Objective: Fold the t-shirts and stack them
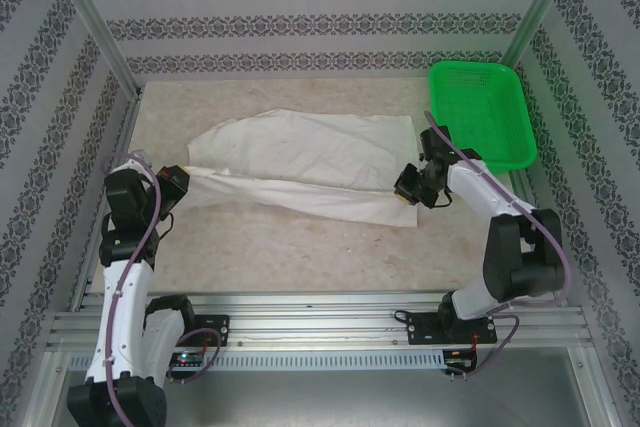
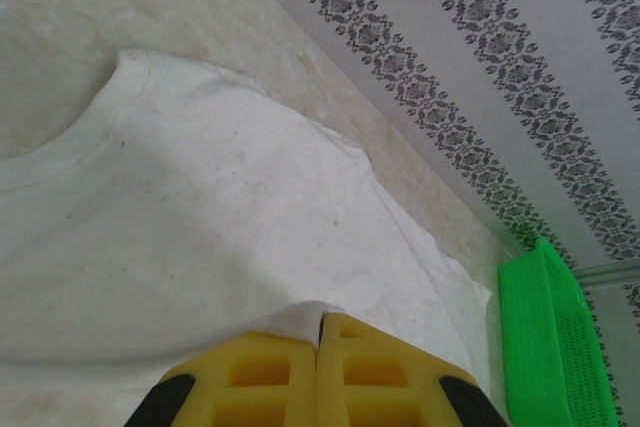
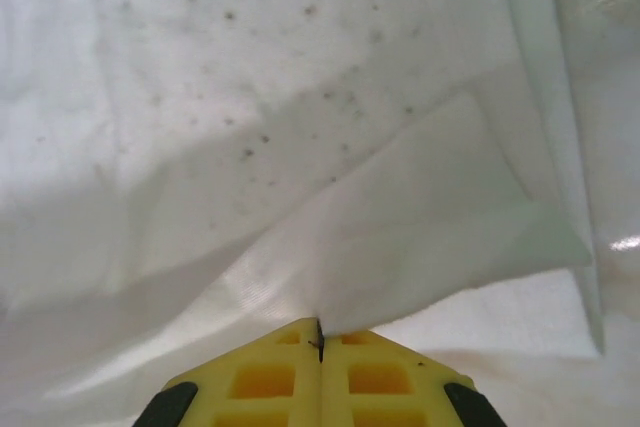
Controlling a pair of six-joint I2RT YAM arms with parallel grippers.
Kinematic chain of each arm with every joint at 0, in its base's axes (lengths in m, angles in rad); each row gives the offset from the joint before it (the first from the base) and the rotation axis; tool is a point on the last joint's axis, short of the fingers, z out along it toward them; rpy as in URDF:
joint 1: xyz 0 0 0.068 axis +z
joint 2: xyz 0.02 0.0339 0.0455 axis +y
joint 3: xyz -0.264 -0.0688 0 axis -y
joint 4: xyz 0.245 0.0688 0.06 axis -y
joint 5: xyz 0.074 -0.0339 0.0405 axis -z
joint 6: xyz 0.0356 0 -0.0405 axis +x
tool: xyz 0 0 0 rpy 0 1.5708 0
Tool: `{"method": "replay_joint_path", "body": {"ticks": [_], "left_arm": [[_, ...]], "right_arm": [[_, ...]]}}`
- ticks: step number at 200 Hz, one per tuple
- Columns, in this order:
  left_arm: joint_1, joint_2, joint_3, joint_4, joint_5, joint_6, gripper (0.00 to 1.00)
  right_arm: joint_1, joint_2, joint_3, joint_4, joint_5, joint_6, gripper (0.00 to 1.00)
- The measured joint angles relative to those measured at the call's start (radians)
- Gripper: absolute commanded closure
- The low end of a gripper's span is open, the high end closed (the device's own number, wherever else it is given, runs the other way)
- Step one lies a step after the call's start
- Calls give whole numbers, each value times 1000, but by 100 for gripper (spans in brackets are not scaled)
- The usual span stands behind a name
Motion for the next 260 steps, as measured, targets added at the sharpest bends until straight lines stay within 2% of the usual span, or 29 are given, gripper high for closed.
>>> {"method": "replay_joint_path", "body": {"ticks": [54, 89, 206, 260], "left_arm": [[0, -79, 0, -69, -8, 15, 100], [0, -60, 0, -71, -19, 18, 100], [0, 334, 103, 47, -26, 134, 100], [-2, 490, 174, 51, -25, 206, 100]], "right_arm": [[-4, -119, -4, -106, -1, -23, 100], [-20, -132, -3, -134, -1, -37, 100], [-26, 224, 247, -135, 23, -140, 100], [-26, 305, 314, -155, 70, -182, 100]]}}
